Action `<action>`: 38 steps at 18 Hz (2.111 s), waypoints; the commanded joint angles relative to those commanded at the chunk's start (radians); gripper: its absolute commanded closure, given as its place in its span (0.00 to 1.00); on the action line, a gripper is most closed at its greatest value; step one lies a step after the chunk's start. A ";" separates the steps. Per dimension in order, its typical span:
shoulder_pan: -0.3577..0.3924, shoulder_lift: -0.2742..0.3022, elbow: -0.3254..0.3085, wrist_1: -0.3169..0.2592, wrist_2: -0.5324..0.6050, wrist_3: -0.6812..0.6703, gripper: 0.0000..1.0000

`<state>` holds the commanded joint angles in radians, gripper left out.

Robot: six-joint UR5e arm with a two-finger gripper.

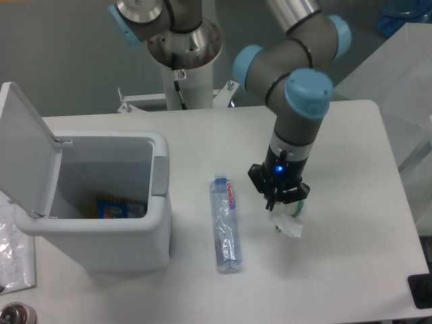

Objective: Place the trash in the trash can
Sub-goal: 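Close the gripper on the wrapper and lift it, then carry the wrapper over the open trash bin, then open the gripper to drop the wrapper into the bin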

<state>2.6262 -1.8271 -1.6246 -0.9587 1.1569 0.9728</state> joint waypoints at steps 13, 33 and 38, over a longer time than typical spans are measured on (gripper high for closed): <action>-0.026 0.132 0.081 0.005 -0.206 -0.210 1.00; -0.268 0.239 0.026 0.011 -0.232 -0.376 0.73; -0.276 0.238 0.025 0.017 -0.229 -0.364 0.00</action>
<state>2.3501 -1.5892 -1.6000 -0.9419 0.9280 0.6089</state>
